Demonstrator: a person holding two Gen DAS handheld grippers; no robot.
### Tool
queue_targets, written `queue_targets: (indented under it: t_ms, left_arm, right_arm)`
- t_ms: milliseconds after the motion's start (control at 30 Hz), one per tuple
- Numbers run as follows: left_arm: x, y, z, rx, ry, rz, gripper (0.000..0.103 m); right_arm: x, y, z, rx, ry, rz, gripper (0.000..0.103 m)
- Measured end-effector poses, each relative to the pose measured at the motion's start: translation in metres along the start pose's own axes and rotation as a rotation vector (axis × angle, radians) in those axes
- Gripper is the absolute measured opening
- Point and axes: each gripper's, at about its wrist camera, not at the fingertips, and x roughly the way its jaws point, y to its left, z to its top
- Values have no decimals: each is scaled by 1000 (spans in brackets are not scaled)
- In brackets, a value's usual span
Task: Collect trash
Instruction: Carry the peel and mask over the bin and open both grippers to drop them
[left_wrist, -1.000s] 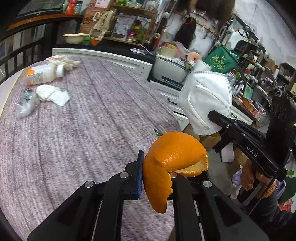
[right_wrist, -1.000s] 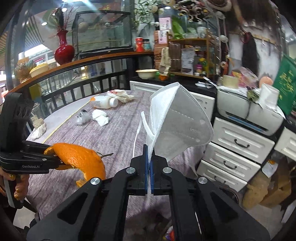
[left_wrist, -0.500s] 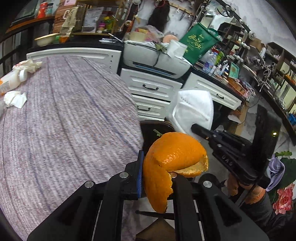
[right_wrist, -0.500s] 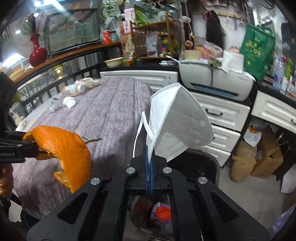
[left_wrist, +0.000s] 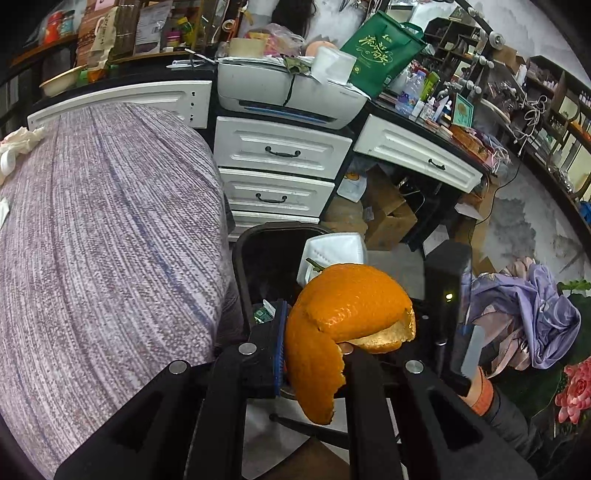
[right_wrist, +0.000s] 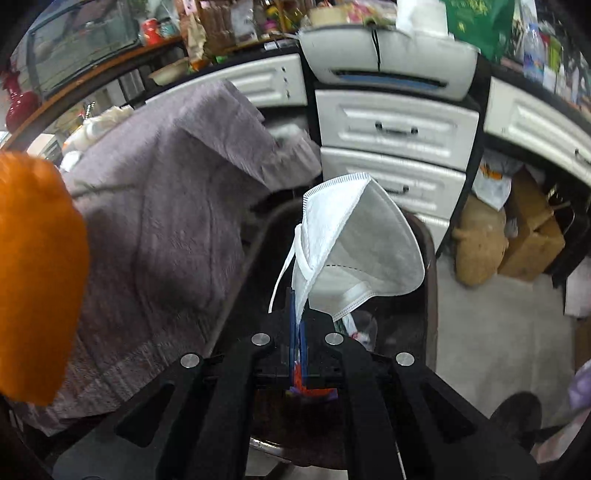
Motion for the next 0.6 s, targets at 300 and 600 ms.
queue_targets:
  t_ms: [300, 600]
  left_arm:
    - [20, -4, -3, 4, 33, 7, 11]
    - [36, -8, -3, 23, 65, 9, 11]
  right_arm:
    - [17, -14, -13, 68, 48, -39, 24]
    - [0, -25, -22, 134, 7, -62, 78]
